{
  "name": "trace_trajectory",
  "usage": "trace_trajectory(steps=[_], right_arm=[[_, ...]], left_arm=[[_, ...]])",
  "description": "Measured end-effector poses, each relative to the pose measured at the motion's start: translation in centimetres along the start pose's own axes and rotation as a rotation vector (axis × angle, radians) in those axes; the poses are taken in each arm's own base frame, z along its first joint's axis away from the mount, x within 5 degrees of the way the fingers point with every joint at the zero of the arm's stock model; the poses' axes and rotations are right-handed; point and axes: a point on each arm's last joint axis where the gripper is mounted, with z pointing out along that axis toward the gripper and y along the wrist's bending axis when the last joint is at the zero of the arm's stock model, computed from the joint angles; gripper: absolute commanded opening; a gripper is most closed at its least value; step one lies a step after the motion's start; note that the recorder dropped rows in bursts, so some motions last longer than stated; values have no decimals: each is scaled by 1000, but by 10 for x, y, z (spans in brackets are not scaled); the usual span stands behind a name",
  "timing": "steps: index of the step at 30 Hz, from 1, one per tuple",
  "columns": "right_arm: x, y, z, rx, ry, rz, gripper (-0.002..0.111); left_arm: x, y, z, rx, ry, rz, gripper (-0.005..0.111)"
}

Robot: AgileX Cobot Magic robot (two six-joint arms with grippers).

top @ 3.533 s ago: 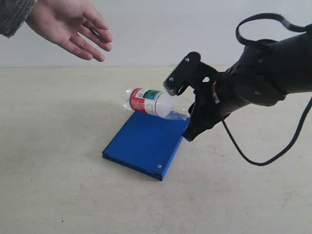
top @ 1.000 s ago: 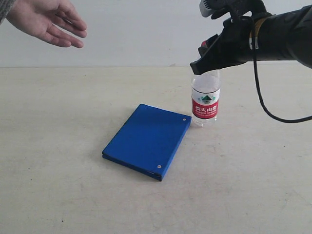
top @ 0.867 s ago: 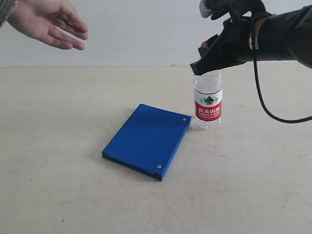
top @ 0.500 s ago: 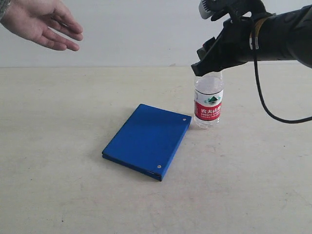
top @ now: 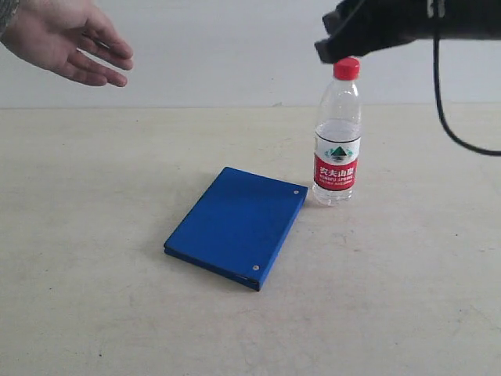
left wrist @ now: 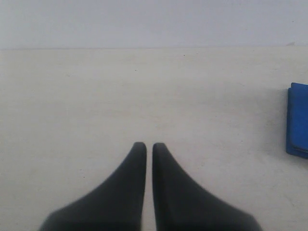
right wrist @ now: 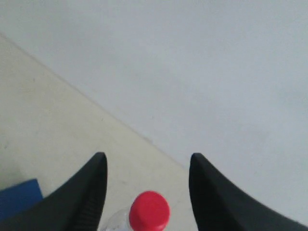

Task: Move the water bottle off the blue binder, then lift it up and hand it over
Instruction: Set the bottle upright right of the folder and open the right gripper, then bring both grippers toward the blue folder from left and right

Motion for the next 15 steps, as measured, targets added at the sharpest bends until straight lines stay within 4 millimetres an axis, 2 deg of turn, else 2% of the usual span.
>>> trace_trajectory(steps=[5,8,9,11,15], right_arm=[[-29,-13,-41,51,-100,28,45],[-35,-18,-70,88,-66,88,27],[-35,-18,-79,97,-36,103,15],[-34,-17,-96,105,30,122,0],[-26,-1,-125,48,138,106,0]], left_arm=[[0,0,0,0,0,0,4],[0,0,0,0,0,0,4],[0,0,0,0,0,0,4],[0,0,0,0,0,0,4],[0,0,0,0,0,0,4]])
